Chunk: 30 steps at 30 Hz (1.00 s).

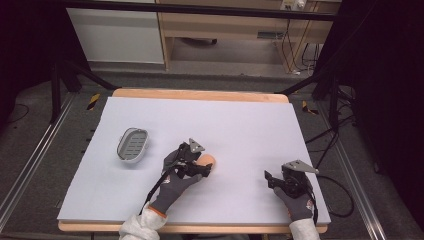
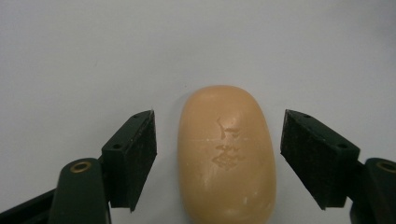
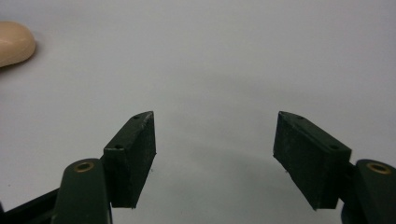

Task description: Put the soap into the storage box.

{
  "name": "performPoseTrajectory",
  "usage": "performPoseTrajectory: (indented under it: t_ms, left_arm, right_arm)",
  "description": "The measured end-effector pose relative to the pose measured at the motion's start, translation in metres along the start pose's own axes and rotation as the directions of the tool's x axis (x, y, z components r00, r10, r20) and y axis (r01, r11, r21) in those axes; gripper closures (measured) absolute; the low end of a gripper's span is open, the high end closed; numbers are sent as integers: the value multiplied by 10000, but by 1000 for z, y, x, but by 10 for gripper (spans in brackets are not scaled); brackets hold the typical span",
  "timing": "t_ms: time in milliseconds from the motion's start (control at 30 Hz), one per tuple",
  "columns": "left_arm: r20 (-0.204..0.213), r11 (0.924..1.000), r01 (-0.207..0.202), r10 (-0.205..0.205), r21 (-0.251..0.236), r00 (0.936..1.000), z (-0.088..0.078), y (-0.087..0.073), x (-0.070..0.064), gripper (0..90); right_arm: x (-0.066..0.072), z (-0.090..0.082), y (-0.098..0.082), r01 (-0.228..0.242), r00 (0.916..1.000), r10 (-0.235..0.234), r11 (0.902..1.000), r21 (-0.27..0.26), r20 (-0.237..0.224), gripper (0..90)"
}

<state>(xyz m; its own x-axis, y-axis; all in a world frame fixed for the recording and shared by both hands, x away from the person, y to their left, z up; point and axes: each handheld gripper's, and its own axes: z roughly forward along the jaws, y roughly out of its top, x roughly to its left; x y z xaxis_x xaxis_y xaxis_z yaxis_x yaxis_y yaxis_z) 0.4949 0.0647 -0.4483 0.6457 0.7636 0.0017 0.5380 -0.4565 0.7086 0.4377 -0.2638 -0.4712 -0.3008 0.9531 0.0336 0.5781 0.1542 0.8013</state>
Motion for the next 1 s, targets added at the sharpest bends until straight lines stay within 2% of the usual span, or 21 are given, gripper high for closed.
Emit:
performPoseTrajectory:
  t_ms: [467, 633, 1000]
  left_arm:
    - [121, 9985, -166, 160, 516, 9998, 13, -3, -4, 256]
    - [176, 9978, -107, 95, 661, 9998, 16, -3, -4, 279]
    - [3, 9942, -310, 311, 1034, 9995, 24, -5, -5, 304]
  right_arm:
    - [0, 1, 0, 2, 10000, -2, 10000, 28, -75, 298]
    - [0, 1, 0, -80, 9998, 81, 9999, 89, -172, 299]
    - [0, 2, 0, -34, 9999, 36, 10000, 90, -149, 299]
